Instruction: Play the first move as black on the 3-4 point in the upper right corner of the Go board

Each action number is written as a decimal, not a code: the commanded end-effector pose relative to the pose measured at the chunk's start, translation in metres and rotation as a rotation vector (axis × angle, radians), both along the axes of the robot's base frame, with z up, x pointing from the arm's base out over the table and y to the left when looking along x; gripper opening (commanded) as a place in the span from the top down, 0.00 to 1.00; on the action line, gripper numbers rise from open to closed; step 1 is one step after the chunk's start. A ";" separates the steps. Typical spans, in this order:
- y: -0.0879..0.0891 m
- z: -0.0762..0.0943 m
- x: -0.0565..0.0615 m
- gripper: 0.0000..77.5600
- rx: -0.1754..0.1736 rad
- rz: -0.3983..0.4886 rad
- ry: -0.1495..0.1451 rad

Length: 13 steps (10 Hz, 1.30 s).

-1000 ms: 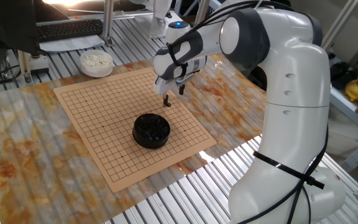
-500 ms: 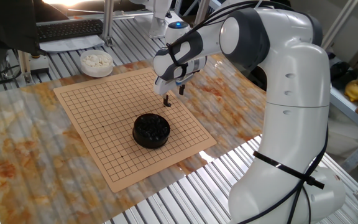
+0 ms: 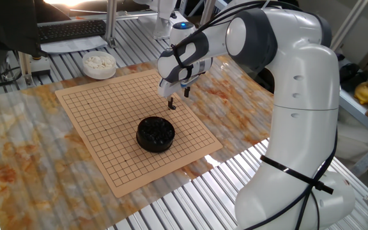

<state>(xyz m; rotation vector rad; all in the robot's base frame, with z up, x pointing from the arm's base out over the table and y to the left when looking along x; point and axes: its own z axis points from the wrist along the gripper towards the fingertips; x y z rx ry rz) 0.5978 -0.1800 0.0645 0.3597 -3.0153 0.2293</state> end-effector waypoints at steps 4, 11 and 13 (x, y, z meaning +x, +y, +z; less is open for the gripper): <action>-0.001 0.007 0.003 0.00 0.007 -0.001 -0.007; 0.010 0.038 0.010 0.00 0.036 -0.024 0.001; 0.015 0.051 0.011 0.00 0.064 -0.025 0.003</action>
